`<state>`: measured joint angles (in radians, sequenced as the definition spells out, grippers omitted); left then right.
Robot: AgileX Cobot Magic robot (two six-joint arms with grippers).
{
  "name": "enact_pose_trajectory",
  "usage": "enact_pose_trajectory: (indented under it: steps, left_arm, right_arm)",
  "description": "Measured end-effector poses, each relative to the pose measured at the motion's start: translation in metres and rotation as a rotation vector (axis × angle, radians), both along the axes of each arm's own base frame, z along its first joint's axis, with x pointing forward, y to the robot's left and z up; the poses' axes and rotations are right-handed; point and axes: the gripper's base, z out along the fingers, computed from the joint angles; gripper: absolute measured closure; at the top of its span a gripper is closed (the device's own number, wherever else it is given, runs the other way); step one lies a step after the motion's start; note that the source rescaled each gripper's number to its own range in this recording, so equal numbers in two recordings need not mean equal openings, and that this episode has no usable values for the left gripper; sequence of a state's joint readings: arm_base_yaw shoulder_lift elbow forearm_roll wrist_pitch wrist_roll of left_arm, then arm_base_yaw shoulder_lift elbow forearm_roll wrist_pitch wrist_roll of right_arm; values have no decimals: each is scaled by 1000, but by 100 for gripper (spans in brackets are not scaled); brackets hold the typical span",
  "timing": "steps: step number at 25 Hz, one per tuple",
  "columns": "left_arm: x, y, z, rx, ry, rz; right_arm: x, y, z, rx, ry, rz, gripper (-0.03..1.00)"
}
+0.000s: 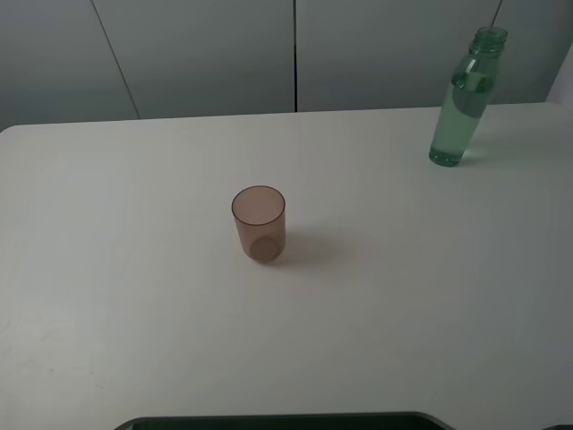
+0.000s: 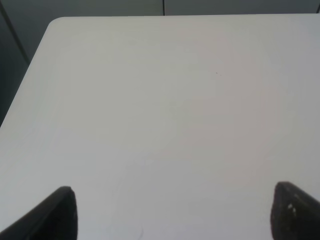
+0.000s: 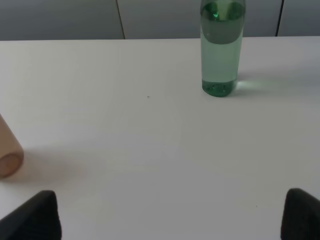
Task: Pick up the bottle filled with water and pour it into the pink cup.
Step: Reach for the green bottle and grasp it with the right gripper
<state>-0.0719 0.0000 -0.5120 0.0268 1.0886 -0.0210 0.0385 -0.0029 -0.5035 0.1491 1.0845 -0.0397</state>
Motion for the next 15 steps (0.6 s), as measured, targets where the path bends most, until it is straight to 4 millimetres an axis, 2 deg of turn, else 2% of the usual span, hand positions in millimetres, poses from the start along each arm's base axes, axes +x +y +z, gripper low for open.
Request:
enact_pose_trajectory:
  steps: [15]
  left_arm:
    - [0,-2,0,-16,1,-11]
  right_arm:
    - [0,0,0,0,1,0,13]
